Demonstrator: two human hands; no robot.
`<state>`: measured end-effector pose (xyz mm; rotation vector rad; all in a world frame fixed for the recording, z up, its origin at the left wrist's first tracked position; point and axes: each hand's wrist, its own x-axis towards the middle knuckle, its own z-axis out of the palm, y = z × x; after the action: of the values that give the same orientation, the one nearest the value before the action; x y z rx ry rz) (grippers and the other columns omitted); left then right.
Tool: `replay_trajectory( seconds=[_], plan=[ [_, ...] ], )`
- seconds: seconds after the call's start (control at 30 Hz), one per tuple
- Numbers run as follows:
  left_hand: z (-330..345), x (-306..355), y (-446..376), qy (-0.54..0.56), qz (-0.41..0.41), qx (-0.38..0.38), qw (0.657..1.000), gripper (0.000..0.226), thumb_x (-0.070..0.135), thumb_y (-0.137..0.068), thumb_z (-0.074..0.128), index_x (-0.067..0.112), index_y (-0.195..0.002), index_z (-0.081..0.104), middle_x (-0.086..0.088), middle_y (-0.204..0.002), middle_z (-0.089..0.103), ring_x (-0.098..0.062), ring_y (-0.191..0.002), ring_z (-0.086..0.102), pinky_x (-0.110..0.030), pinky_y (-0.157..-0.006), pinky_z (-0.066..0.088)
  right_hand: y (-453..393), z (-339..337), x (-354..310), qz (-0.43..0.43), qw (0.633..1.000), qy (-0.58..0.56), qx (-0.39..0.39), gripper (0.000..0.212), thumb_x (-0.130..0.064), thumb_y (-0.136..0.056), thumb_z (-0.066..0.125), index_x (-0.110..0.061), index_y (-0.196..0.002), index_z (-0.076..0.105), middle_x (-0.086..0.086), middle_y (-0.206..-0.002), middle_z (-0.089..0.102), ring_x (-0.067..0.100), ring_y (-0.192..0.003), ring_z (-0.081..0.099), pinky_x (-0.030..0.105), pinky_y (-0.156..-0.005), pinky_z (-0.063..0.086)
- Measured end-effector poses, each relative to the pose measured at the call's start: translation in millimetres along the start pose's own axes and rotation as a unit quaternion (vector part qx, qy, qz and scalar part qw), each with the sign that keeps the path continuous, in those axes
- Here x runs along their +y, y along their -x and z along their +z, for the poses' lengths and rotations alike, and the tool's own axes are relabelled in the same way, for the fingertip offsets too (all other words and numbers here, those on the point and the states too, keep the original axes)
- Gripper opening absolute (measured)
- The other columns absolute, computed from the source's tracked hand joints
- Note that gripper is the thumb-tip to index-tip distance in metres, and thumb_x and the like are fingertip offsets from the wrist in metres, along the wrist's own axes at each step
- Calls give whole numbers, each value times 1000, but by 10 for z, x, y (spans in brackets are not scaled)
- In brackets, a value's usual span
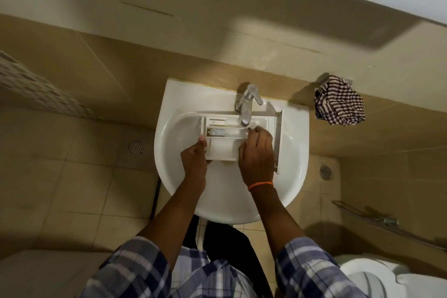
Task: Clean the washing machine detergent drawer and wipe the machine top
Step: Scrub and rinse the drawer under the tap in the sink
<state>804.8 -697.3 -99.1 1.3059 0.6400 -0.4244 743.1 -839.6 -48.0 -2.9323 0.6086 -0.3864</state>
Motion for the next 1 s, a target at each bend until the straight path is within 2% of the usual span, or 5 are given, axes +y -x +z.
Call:
replay_trajectory(
  seconds=[0.37, 0.6, 0.77, 0.83, 1.0],
  plan=[
    [-44, -113, 163, 4, -24, 4, 1000, 41, 40, -103, 70, 5, -121, 78, -8, -109, 81, -22, -100, 79, -27, -64, 65, -202, 37, -242, 9, 995, 86, -57, 46, -29, -108, 51, 7, -134, 64, 28, -131, 66, 46, -132, 56, 53, -125, 34],
    [-45, -164, 298, 34, -39, 12, 999, 23, 32, -107, 66, 17, -94, 78, 10, -80, 82, -7, -76, 80, -26, -60, 64, -183, 30, -130, -159, 976, -12, -146, 49, -36, -109, 37, -7, -140, 62, 15, -138, 66, 33, -132, 59, 50, -126, 32],
    [-26, -158, 272, 36, -45, 38, 998, 25, 34, -104, 71, 15, -91, 79, 2, -87, 80, -9, -77, 79, -30, -62, 66, -284, -52, 128, -87, 994, 53, -45, 29, -17, -100, 52, 0, -113, 72, 20, -111, 72, 39, -110, 64, 46, -106, 46],
    [-27, -174, 269, 34, -42, 37, 998, 26, 36, -104, 70, 15, -92, 79, -1, -92, 80, -10, -78, 79, -31, -64, 67, -227, -31, -43, -51, 996, 65, -43, 32, -17, -101, 49, 3, -115, 70, 26, -115, 69, 45, -113, 63, 51, -111, 46],
    [-47, -191, 281, 34, -37, 25, 998, 25, 38, -104, 69, 17, -96, 80, 0, -95, 82, -12, -84, 81, -33, -68, 67, -107, 41, -155, -69, 987, 80, -120, 50, -46, -111, 39, -16, -144, 60, 25, -143, 59, 46, -141, 48, 58, -130, 19]
  ],
)
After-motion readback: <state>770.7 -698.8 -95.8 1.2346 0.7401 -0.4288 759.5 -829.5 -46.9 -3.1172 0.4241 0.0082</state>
